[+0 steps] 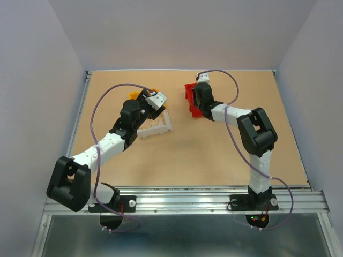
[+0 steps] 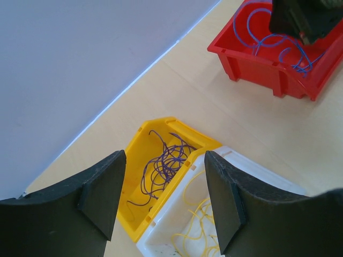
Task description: Untangle the cables
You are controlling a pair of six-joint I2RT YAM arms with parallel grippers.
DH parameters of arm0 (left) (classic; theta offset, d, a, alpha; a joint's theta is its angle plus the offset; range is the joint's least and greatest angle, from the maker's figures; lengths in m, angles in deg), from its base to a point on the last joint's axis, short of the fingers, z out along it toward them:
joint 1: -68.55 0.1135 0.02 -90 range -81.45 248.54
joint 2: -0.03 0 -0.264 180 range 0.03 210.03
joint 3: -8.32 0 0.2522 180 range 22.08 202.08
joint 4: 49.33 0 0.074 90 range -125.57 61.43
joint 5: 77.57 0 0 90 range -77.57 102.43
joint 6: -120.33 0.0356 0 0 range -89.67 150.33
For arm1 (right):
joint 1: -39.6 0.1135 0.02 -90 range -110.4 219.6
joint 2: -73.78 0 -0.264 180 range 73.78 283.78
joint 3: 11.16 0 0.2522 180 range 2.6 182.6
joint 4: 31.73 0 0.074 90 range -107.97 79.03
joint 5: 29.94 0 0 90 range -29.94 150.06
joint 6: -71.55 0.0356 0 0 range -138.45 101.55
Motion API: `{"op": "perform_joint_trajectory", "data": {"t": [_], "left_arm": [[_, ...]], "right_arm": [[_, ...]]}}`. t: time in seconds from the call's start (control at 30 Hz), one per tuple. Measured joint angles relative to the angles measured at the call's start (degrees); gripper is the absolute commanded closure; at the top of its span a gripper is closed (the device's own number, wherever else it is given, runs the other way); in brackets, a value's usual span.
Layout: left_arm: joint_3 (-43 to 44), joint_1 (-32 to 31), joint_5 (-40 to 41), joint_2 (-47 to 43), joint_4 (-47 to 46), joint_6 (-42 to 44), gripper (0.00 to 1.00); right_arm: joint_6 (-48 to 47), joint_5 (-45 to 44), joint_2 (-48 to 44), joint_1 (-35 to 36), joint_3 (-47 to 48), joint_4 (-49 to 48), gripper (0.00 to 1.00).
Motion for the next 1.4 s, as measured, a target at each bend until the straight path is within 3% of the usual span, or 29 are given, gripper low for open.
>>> {"op": "perform_joint_trajectory", "data": {"t": [0.17,0.2,0.23,0.4,0.57,0.6,0.63,0.7,0.73,0.93,1.03,1.23,1.4], "left_arm": [[0.0,0.0,0.0,0.0,0.0,0.0,0.28],[0.0,-0.1,0.0,0.0,0.0,0.0,0.28],[0.0,-0.2,0.0,0.0,0.0,0.0,0.28],[0.0,-0.3,-0.1,0.0,0.0,0.0,0.28],[0.0,-0.3,0.5,0.0,0.0,0.0,0.28],[0.0,-0.3,1.0,0.0,-0.1,0.0,0.28],[0.0,-0.3,1.6,0.0,-0.1,0.0,0.28],[-0.1,-0.3,3.9,0.0,-0.9,-0.1,0.25],[-0.5,-0.3,5.0,0.0,-2.0,-0.3,0.22],[-4.2,0.2,10.2,-2.0,-6.3,-3.3,0.03],[-4.9,2.1,9.8,-6.2,-6.1,-7.3,0.01],[-11.6,11.1,3.1,-25.6,-7.7,-13.9,0.01],[-26.1,13.6,4.1,-42.6,-11.9,-17.7,0.02]], "right_arm": [[2.4,2.0,7.3,0.0,3.9,6.4,0.98],[2.8,2.1,7.9,0.0,4.2,7.3,0.94],[3.0,2.2,8.1,0.0,4.3,8.1,0.83],[3.7,2.0,6.6,0.0,4.3,9.8,0.75],[3.9,1.9,-2.9,0.0,-0.7,8.1,0.50],[3.7,1.8,-6.6,0.0,-3.4,6.9,0.42],[3.2,2.3,-9.9,0.0,-6.4,4.5,0.27],[2.1,2.9,-16.8,0.0,-13.3,-0.2,0.12],[1.9,3.2,-18.7,0.0,-15.0,-1.1,0.10],[-0.6,5.4,-32.8,0.0,-28.3,-7.1,0.05],[-1.4,6.5,-39.4,0.0,-33.0,-8.9,0.05],[-0.9,7.4,-66.6,0.0,-46.8,-12.7,0.05],[0.4,6.1,-85.9,0.0,-52.8,-11.3,0.05]]}}
